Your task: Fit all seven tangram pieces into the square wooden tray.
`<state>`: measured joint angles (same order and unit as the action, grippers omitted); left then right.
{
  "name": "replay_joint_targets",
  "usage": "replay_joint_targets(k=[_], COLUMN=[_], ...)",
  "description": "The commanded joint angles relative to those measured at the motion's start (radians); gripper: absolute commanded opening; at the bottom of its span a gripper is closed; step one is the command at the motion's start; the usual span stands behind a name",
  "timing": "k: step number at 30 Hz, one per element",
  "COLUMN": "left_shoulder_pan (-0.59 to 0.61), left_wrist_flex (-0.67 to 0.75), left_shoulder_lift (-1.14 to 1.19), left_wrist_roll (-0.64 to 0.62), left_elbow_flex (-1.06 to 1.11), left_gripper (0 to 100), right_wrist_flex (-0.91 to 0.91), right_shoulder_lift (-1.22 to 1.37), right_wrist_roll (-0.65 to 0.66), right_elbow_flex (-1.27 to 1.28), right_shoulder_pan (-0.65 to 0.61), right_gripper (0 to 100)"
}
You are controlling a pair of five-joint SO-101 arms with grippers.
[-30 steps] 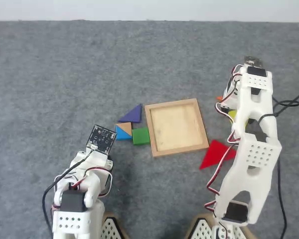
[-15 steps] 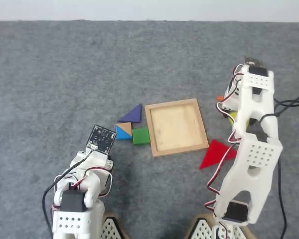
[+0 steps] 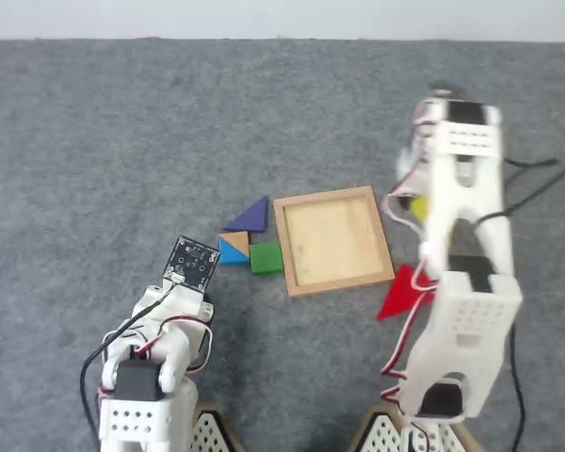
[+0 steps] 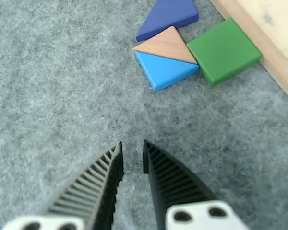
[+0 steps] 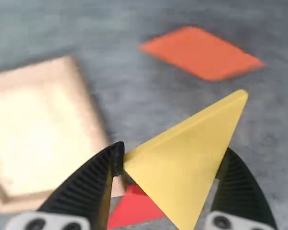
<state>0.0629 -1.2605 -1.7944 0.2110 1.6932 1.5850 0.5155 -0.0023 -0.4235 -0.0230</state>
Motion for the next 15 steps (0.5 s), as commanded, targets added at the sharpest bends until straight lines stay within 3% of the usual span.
replay_joint_targets(k=[1, 5, 8, 12, 15], left_shoulder_pan=[-0.005, -0.005, -0.005, -0.005, -0.005], left_wrist_flex=[-0.006, -0.006, -0.006, -0.006, -0.006], left_shoulder_lift=[-0.023, -0.023, -0.023, -0.023, -0.023], left_wrist_roll=[-0.005, -0.005, -0.005, -0.005, -0.005], left_elbow_flex=[-0.010, -0.010, -0.010, -0.010, -0.010], left_gripper=[6, 6, 6, 6, 6], right_wrist_flex=[0.001, -0.019, -0.021, -0.031, -0.024], right_shoulder_lift=[-0.087, -0.079, -0.077, -0.076, -0.076], right_wrist_roll=[0.187, 0.419, 0.502, 0.485, 0.322], right_elbow_flex=[-0.021, -0.021, -0.021, -0.021, -0.021], right_shoulder_pan=[-0.193, -0.320, -0.380, -0.430, -0.443], right_gripper=[22.3, 22.3, 22.3, 22.3, 22.3])
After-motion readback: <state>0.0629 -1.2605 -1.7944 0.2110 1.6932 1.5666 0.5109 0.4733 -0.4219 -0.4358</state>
